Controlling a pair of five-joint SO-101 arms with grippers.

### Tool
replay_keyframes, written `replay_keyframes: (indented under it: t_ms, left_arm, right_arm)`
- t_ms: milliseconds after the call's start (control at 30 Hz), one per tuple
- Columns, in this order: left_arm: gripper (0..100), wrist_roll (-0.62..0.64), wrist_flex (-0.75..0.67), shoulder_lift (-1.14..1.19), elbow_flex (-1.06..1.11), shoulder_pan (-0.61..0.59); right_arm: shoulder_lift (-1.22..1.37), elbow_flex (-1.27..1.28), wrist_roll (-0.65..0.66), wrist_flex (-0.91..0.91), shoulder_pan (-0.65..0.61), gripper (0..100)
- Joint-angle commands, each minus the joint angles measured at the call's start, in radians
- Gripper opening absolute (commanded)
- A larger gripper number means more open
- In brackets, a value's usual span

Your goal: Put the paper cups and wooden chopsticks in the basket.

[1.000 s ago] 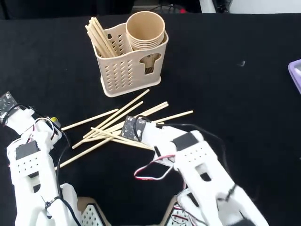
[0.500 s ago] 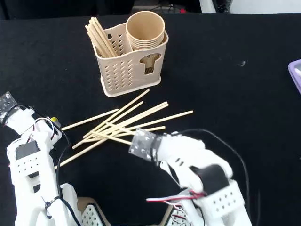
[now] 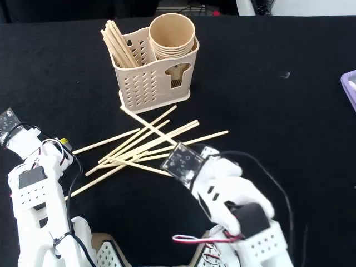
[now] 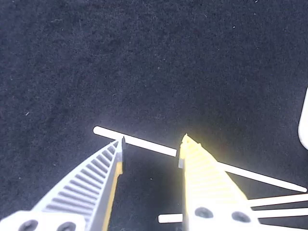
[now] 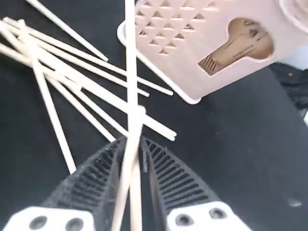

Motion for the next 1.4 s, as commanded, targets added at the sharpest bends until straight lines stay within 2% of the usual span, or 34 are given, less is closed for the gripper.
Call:
replay_keyframes:
  t_ms: [0, 167, 367, 500, 667, 833, 1033, 1367]
  left_arm:
    - [20, -0.011, -0.017, -0.025, -0.004, 0.01]
    - [20, -0.011, -0.017, -0.025, -0.004, 0.01]
    - [20, -0.011, -0.017, -0.025, -0.004, 0.01]
    - [20, -0.011, -0.017, -0.025, -0.004, 0.01]
    - [20, -0.011, -0.017, -0.025, -0.004, 0.01]
    - [20, -0.011, -0.017, -0.025, -0.004, 0.01]
    - [20, -0.011, -0.018, -0.025, -0.004, 0.01]
    - [20, -0.011, -0.018, -0.025, -0.005, 0.01]
  right_arm:
    - [0.116, 0.134, -0.009, -0.169, 0.009, 1.1]
    - [0.183, 0.228, 0.008, -0.275, 0.008, 1.1]
    - [0.225, 0.245, 0.012, -0.247, 0.012, 1.1]
    - [0.231, 0.251, 0.118, -0.164, 0.015, 1.1]
    - [0.223, 0.243, 0.209, -0.095, 0.129, 2.1]
    - [0.229, 0.269, 0.255, -0.092, 0.201, 17.2]
    - [0.225, 0.272, 0.264, -0.092, 0.199, 13.3]
    - [0.232, 0.209, 0.256, -0.101, 0.203, 13.5]
